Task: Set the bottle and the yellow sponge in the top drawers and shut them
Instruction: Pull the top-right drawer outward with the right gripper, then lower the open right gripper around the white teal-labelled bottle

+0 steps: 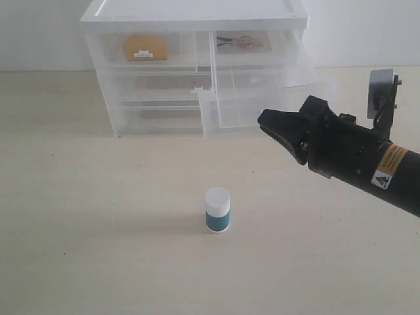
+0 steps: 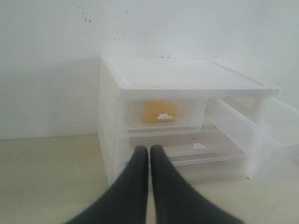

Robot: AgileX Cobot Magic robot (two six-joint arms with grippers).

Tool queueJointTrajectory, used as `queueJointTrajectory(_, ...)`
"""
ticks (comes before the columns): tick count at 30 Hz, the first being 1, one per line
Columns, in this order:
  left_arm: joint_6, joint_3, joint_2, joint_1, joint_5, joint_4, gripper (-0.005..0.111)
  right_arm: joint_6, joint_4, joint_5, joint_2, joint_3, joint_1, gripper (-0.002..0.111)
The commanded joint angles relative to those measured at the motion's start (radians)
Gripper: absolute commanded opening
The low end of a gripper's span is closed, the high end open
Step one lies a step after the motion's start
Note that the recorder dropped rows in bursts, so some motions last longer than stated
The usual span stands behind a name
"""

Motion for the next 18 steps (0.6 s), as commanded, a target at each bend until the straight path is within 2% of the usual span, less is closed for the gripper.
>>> queueJointTrajectory(1, 0.003, 0.003, -0.004, -0.004, 0.008, -0.002, 0.004, -0.054, -0.094, 0.075, -0.013, 0.006, 0.0, 0.027)
queueJointTrajectory(6, 0.003, 0.003, -0.004, -0.004, 0.008, -0.002, 0.004, -0.187, -0.29, 0.009, -0.013, 0.006, 0.0, 0.074)
queueJointTrajectory(9, 0.003, 0.003, -0.004, -0.004, 0.008, -0.002, 0.004, -0.287, -0.466, 0.002, -0.013, 0.006, -0.002, 0.089)
queueJointTrajectory(13, 0.003, 0.003, -0.004, -0.004, 0.008, -0.002, 0.004, -0.412, -0.545, 0.048, -0.013, 0.003, -0.002, 0.094)
queueJointTrajectory(15, 0.003, 0.003, -0.004, -0.004, 0.008, -0.002, 0.004, -0.428, -0.555, 0.201, -0.013, -0.035, 0.007, 0.094)
queueJointTrajectory(18, 0.003, 0.003, -0.004, -0.004, 0.008, -0.002, 0.004, -0.428, -0.56, 0.399, -0.013, -0.079, 0.078, 0.094)
